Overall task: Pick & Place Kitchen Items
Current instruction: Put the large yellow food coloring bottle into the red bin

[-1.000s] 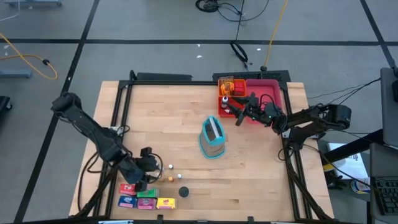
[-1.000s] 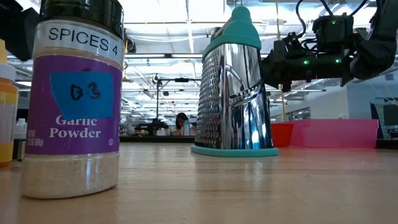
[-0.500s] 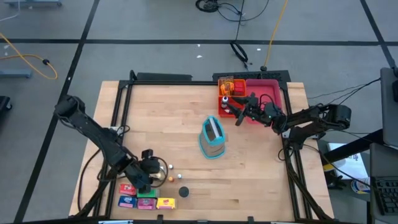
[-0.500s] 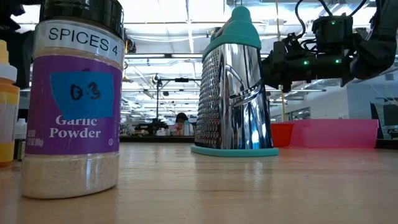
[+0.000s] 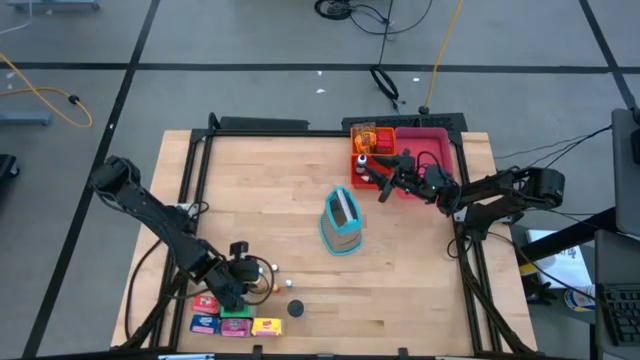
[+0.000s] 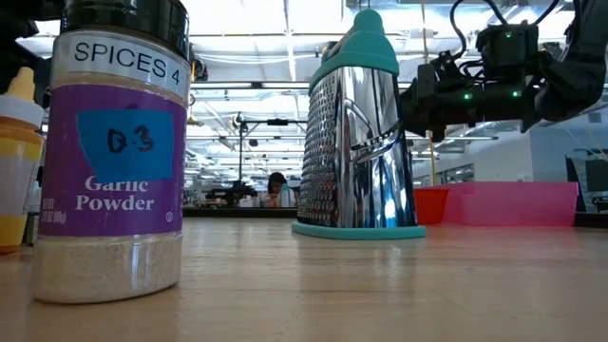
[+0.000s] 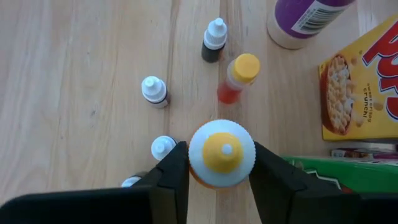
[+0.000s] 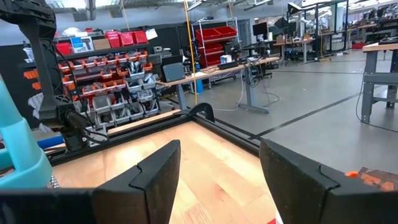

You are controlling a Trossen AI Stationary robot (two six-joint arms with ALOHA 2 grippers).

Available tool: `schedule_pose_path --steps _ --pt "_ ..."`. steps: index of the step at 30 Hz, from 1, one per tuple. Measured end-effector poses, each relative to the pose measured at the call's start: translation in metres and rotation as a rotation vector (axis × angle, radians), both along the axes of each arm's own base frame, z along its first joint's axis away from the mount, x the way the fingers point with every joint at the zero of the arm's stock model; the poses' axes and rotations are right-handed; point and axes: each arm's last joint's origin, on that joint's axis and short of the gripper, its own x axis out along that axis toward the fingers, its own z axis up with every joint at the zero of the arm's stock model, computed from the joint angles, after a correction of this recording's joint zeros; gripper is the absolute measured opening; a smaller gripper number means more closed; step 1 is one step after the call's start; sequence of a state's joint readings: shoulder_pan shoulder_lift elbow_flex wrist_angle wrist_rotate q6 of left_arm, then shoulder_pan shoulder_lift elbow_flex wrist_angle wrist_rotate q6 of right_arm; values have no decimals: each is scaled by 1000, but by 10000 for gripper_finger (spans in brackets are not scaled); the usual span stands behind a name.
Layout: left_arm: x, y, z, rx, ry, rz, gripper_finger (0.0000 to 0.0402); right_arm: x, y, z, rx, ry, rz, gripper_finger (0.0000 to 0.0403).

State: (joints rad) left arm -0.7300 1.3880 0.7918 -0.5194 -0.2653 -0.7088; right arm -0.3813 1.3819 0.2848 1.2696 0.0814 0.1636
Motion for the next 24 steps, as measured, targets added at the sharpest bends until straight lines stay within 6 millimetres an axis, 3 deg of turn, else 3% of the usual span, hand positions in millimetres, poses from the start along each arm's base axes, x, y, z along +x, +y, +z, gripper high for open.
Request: schedule_pose_path --steps 11,17,24 --pt "-6 9 14 -18 -17 12 120 0 0 -3 10 25 0 212" --pt "-13 32 38 -50 -90 90 120 0 0 -3 10 24 0 212" --pt "-16 77 72 -88 -264 290 120 0 0 -2 10 23 0 212"
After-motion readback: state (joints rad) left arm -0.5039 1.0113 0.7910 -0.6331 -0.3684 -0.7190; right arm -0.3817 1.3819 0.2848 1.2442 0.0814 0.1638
